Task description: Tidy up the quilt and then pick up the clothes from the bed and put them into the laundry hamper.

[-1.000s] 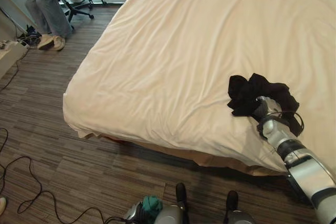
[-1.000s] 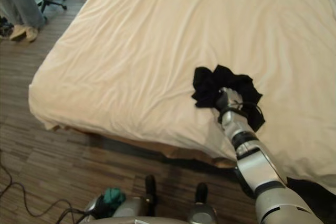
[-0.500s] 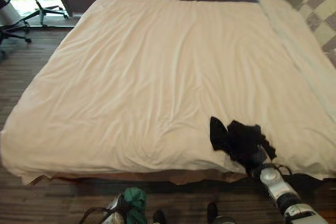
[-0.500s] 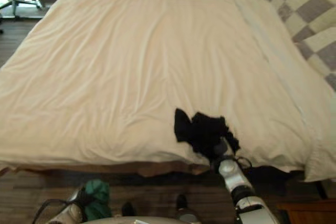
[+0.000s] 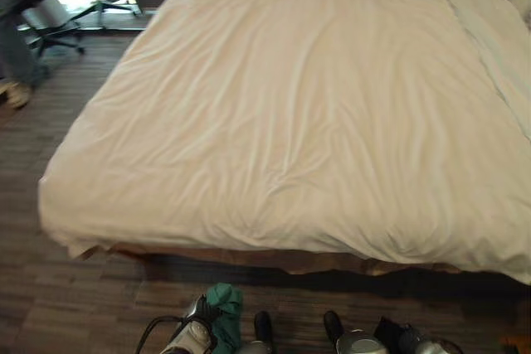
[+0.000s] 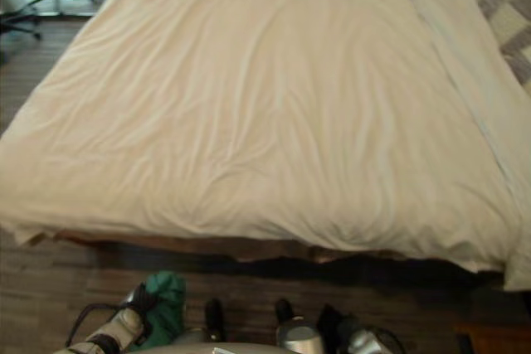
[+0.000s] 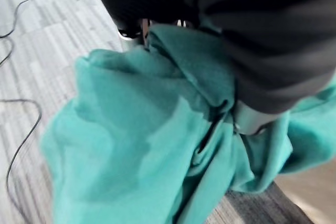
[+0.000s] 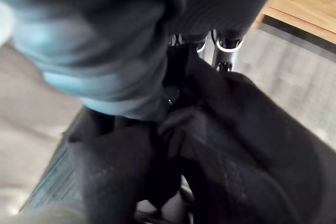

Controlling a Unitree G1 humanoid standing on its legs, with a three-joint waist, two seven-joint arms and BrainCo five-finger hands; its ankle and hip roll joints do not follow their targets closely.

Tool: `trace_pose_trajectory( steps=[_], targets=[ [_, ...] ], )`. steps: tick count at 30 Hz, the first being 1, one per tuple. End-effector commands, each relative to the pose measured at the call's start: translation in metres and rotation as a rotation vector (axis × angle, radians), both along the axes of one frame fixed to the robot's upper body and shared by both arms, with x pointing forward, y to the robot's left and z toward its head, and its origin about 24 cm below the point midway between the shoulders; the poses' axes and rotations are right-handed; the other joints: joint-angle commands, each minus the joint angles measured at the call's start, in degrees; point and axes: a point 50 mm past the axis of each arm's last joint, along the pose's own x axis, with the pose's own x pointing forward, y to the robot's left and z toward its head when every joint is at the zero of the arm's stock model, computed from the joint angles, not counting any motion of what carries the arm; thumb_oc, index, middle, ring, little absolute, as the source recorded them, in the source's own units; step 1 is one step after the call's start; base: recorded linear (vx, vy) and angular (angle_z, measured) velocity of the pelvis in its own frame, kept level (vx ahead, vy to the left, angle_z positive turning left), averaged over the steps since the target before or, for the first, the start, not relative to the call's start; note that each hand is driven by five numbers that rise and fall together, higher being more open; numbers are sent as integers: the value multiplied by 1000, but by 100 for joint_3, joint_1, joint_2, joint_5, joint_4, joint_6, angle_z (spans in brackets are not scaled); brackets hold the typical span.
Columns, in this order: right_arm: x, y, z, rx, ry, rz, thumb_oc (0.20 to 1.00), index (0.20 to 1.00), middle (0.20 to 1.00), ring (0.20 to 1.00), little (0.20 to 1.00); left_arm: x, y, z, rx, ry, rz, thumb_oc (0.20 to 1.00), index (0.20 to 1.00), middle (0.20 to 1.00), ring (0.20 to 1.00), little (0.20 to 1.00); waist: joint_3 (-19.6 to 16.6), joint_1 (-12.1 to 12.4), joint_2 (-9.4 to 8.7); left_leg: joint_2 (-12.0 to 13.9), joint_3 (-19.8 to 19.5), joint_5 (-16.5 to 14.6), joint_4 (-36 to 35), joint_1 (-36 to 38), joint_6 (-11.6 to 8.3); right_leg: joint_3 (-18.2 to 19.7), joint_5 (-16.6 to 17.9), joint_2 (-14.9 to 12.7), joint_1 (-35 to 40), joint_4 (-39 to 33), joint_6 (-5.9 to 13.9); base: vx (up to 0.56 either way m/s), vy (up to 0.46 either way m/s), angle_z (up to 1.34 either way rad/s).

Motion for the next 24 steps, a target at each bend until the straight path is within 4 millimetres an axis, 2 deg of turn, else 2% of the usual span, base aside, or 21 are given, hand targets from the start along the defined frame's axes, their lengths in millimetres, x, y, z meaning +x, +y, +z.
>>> trace_pose_trajectory(
  steps=[1, 3, 4, 6, 7, 8, 9, 10, 12, 13, 14, 16, 17, 18, 19, 20, 21, 22, 23, 24],
  targets=[
    [43, 11, 15, -8, -116, 121, 200, 200, 200, 200, 200, -1, 16, 4, 19, -46, 81, 200, 200, 200, 200, 200, -141, 565, -236, -370, -185, -524, 8, -28, 30, 193, -493, -397, -631, 448, 349, -141, -199, 90],
    [52, 4, 20, -33, -146, 128, 200, 200, 200, 200, 200, 5, 5, 4, -13, -73, 82, 200, 200, 200, 200, 200, -21, 696, -124, -425, -413, -358, 8, -287, -94, -222, -541, -477, -555, 261, 301, -203, -87, 77],
    [53, -3, 23, -49, -163, 104, 200, 200, 200, 200, 200, 11, -3, 5, -28, -87, 62, 200, 200, 200, 200, 200, 76, 690, -71, -380, -247, -261, 8, -438, -199, -528, -588, -575, -580, 307, 292, -279, -24, 122],
    [50, -10, 23, -55, -167, 57, 200, 200, 200, 200, 200, 19, -10, 7, -49, -99, 48, 200, 200, 200, 200, 200, 196, 557, -66, -54, 830, -333, 179, -369, -191, -1150, -568, -788, -603, 389, 356, -299, -4, 180],
    [49, -12, 23, -56, -167, 45, 200, 200, 200, 200, 200, 18, -9, 6, -49, -90, 51, 200, 200, 200, 200, 200, 180, 477, -107, 149, 1310, -512, 461, -298, -188, -1436, -499, -892, -626, 388, 389, -213, -17, 236],
    [49, -12, 23, -56, -167, 45, 200, 200, 200, 200, 200, 18, -9, 6, -49, -90, 51, 200, 200, 200, 200, 200, 177, 476, -106, 150, 1309, -513, 464, -303, -189, -1437, -498, -891, -629, 388, 388, -249, -7, 248],
    [39, -15, 19, -53, -139, 18, 200, 200, 200, 200, 200, 8, -6, 2, -33, -42, 40, 200, 200, 200, 200, 200, 125, 342, -160, 399, 1613, -742, 981, -123, -232, -1925, -476, -1061, -541, 426, 343, -153, 64, 155],
    [35, -18, 18, -63, -128, 14, 200, 200, 200, 200, 200, 4, -5, 0, -24, -20, 46, 200, 200, 200, 200, 200, 76, 288, -178, 590, 1805, -922, 1161, 59, -326, -2174, -535, -1196, -472, 470, 374, -196, 95, 147],
    [26, -23, 15, -84, -96, 15, 200, 200, 200, 200, 200, -8, -1, -4, -14, 29, 74, 200, 200, 200, 200, 200, -23, 143, -171, 1017, 2225, -880, 1320, 361, -446, -2697, -501, -1367, -373, 550, 376, -83, 153, 171],
    [23, -23, 14, -83, -83, 18, 200, 200, 200, 200, 200, -11, -1, -5, -23, 38, 87, 200, 200, 200, 200, 200, -84, 124, -143, 1039, 2295, -850, 1218, 458, -491, -2821, -462, -1425, -349, 572, 393, 5, 239, 157],
    [20, -22, 12, -88, -58, 44, 200, 200, 200, 200, 200, -17, -3, -7, -32, 55, 93, 200, 200, 200, 200, 200, -169, 100, -93, 903, 2193, -908, 1049, 545, -484, -2899, -456, -1481, -317, 626, 435, -6, 312, 96],
    [21, -20, 12, -93, -53, 64, 200, 200, 200, 200, 200, -19, -3, -8, -38, 70, 109, 200, 200, 200, 200, 200, -184, 44, -108, 729, 2092, -949, 848, 531, -452, -3084, -435, -1726, -368, 968, 467, -48, 291, 101],
    [21, -20, 12, -92, -53, 64, 200, 200, 200, 200, 200, -19, -3, -8, -38, 69, 109, 200, 200, 200, 200, 200, -184, 31, -116, 716, 2079, -948, 845, 526, -444, -3095, -443, -1742, -370, 983, 474, -43, 319, 149],
    [25, -13, 11, -90, -52, 95, 200, 200, 200, 200, 200, -22, 0, -9, -37, 88, 108, 200, 200, 200, 200, 200, -102, 23, -185, 442, 1826, -1092, 745, 532, -232, -3084, -282, -2069, -519, 1597, 495, -21, 213, 167],
    [25, -12, 11, -89, -53, 95, 200, 200, 200, 200, 200, -22, 0, -9, -36, 88, 108, 200, 200, 200, 200, 200, -99, 11, -204, 413, 1817, -1097, 739, 531, -215, -3083, -295, -2106, -532, 1634, 512, -18, 385, 161],
    [34, -1, 13, -56, -83, 113, 200, 200, 200, 200, 200, -19, 1, -7, -45, 74, 125, 200, 200, 200, 200, 200, 77, -69, -276, 160, 1636, -1199, 680, 603, -41, -2627, 14, -2228, -838, 2270, 590, 9, 251, 132],
    [38, 4, 13, -44, -94, 126, 200, 200, 200, 200, 200, -18, 1, -7, -50, 66, 128, 200, 200, 200, 200, 200, 138, -128, -287, 77, 1545, -1242, 657, 635, 23, -2133, -60, -2009, -1035, 2492, 570, -20, 300, 127],
    [48, 12, 17, -51, -120, 191, 200, 200, 200, 200, 200, -19, -1, -8, -56, 69, 118, 200, 200, 200, 200, 200, 178, -222, -255, 11, 1316, -1150, 711, 572, 86, -1420, -308, -1366, -1177, 2370, 416, -23, 125, 127],
    [48, 12, 17, -51, -120, 191, 200, 200, 200, 200, 200, -19, -1, -8, -56, 69, 118, 200, 200, 200, 200, 200, 178, -221, -255, 11, 1317, -1150, 712, 572, 86, -1419, -308, -1366, -1178, 2370, 416, 23, 147, 121],
    [52, 12, 19, -73, -126, 212, 200, 200, 200, 200, 200, -17, -10, -9, -69, 76, 86, 200, 200, 200, 200, 200, 210, -287, -270, -214, 938, -1147, 656, 570, 144, -232, -609, -599, -1247, 2082, 527, 101, 106, 123]
  ],
)
